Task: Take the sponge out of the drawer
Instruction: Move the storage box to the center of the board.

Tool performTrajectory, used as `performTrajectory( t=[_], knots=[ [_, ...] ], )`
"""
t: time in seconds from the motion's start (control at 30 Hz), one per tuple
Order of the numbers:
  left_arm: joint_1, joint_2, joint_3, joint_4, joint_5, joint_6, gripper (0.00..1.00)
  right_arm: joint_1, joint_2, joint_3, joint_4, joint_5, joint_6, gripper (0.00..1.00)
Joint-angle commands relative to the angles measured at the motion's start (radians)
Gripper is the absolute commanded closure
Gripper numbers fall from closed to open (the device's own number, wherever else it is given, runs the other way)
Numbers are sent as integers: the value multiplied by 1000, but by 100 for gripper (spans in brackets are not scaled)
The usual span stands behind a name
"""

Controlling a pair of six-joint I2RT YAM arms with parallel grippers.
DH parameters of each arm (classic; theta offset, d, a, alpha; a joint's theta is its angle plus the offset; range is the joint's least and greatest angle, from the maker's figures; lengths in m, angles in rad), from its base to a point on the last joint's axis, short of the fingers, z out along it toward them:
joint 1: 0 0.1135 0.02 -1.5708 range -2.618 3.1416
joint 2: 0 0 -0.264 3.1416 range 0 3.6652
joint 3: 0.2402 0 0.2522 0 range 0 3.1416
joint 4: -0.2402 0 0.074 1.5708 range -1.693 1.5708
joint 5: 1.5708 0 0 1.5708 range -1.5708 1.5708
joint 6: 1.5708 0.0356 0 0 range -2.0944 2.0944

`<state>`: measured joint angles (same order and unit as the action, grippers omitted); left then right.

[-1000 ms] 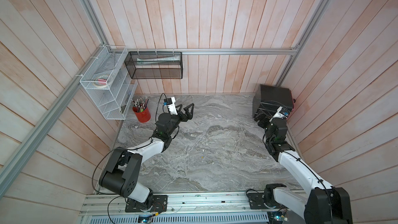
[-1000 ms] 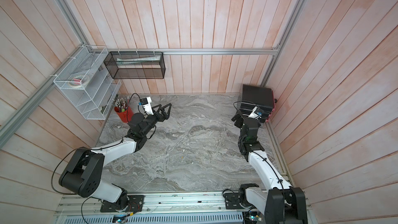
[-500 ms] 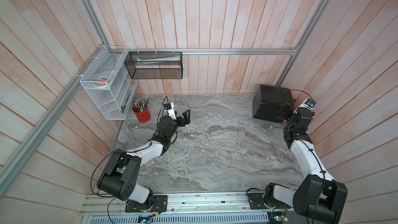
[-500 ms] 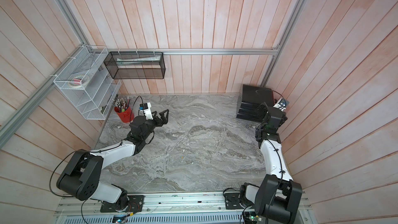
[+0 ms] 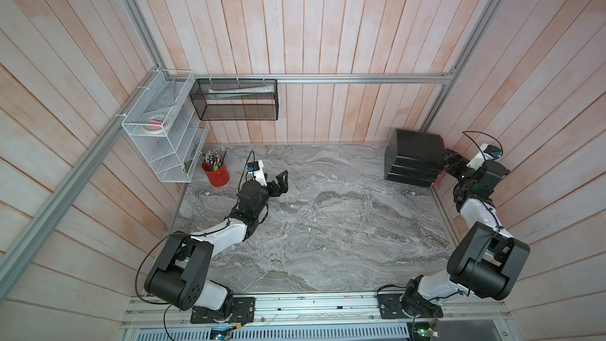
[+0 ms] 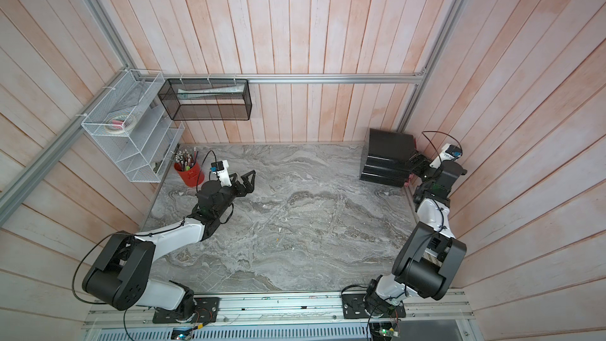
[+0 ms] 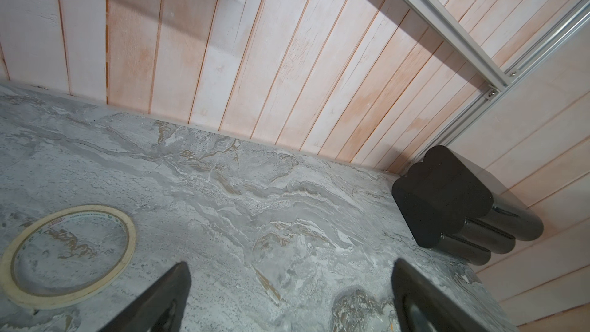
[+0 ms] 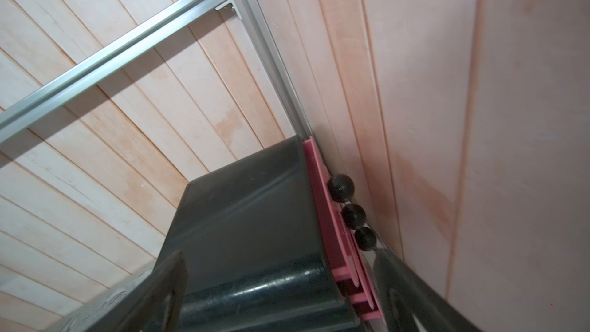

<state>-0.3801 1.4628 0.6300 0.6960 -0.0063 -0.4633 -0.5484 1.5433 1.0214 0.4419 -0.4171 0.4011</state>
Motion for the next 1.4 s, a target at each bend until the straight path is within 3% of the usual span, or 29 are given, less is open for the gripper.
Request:
performTrajectory(
  t=[0.0,0.2,0.27,0.4,0.6,0.87,1.17,1.37],
  knots=[
    [-2,-20,-24,32,-12,15,0,-1,67,80,33,-92,44,8],
    [-2,-32,-42,43,-2,6,0,1,96,64,124,-115,59,8],
    [-3,-36,-51,51,-5,2,0,10,109,52,124,-155,46,13],
    [-1,-47,-67,54,2,-3,0,22,108,-55,249,-117,68,14],
    [-1,-54,-77,47,4,-9,0,24,157,-94,393,-94,86,15],
    [-3,-20,-46,24,27,-25,0,31,252,-56,499,-78,102,15],
    [-15,-11,-38,17,14,-41,0,124,358,64,371,-122,64,17],
    [-23,-10,-39,21,6,-40,0,280,273,-1,316,-91,29,21]
  ],
)
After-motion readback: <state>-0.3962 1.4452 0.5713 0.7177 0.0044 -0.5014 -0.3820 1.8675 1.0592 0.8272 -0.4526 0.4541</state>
